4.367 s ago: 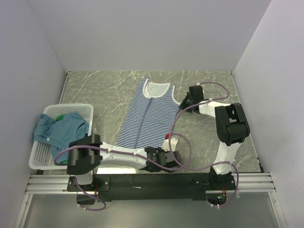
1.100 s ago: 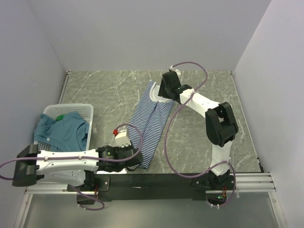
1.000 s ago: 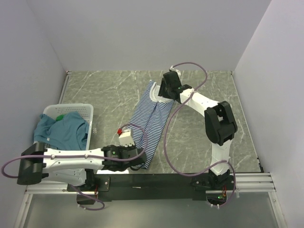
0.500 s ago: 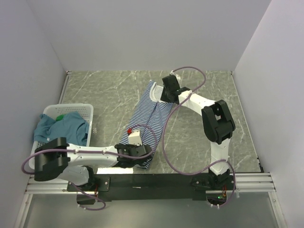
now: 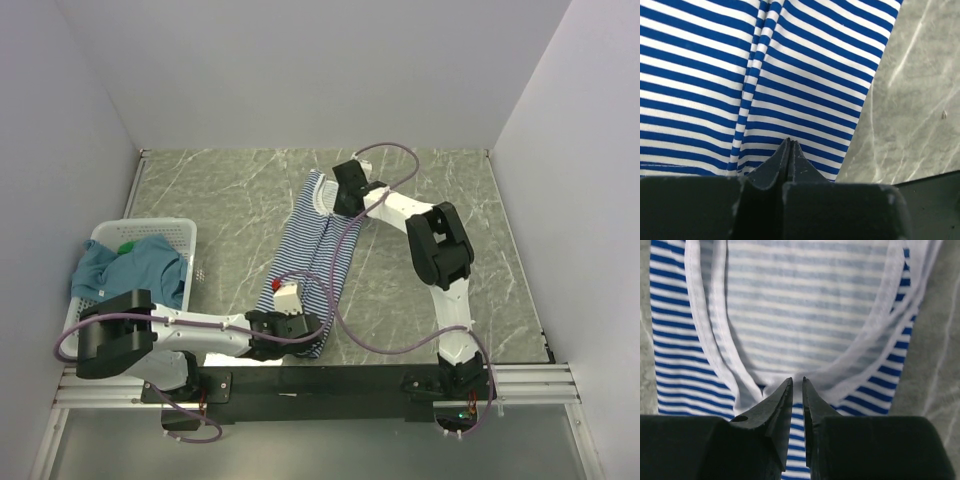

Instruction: Fold and stack the tank tops

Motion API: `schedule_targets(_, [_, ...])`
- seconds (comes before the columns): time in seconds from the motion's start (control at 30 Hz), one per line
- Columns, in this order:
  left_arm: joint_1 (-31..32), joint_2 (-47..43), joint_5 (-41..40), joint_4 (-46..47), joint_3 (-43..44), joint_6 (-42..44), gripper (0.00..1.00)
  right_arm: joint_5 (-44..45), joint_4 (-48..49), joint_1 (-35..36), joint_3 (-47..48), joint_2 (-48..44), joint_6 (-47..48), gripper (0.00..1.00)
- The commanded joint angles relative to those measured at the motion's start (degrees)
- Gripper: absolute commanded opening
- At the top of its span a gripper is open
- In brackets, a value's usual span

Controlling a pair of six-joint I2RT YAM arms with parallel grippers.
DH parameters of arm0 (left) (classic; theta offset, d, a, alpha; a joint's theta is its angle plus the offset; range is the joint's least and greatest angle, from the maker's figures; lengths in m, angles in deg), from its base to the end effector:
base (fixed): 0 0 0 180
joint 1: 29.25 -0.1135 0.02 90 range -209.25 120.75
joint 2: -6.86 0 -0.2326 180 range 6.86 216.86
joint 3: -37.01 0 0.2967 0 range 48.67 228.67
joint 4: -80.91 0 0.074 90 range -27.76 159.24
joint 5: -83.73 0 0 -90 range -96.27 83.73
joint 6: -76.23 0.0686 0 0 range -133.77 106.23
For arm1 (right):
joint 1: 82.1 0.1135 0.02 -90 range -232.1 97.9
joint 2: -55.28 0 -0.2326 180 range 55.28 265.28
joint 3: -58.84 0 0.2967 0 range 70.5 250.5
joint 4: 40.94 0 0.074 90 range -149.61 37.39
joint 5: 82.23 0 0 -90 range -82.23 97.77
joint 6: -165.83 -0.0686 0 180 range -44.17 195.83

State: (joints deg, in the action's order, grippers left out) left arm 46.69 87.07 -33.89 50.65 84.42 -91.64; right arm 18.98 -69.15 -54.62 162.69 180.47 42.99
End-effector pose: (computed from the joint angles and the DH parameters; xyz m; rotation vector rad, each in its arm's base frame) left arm 0.1015 -0.2745 0.0618 -0.1920 2.5326 -0.4503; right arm 0.4693 0.2291 0.0881 0.2011 2.4198 0.2433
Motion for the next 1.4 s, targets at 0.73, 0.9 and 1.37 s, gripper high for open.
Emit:
schedule_targets(0.73, [4.48,2.06,3.36,-5.75,2.13,-1.94,0.01,0.04,7.49,-8.23,-6.84,-14.88,1.64,0.33])
schedule_targets(0.9, [4.57,0.39,3.27,-6.02,2.05,-1.5,0.0,-1.79,5.11,-10.34,-4.65,-11.2,-0.29,0.28])
schedule_targets(1.37, [4.57,-2.33,3.09,-7.43,1.69,-0.89,0.01,-7.95,5.46,-11.23,1.15,-2.14,-2.67,0.25])
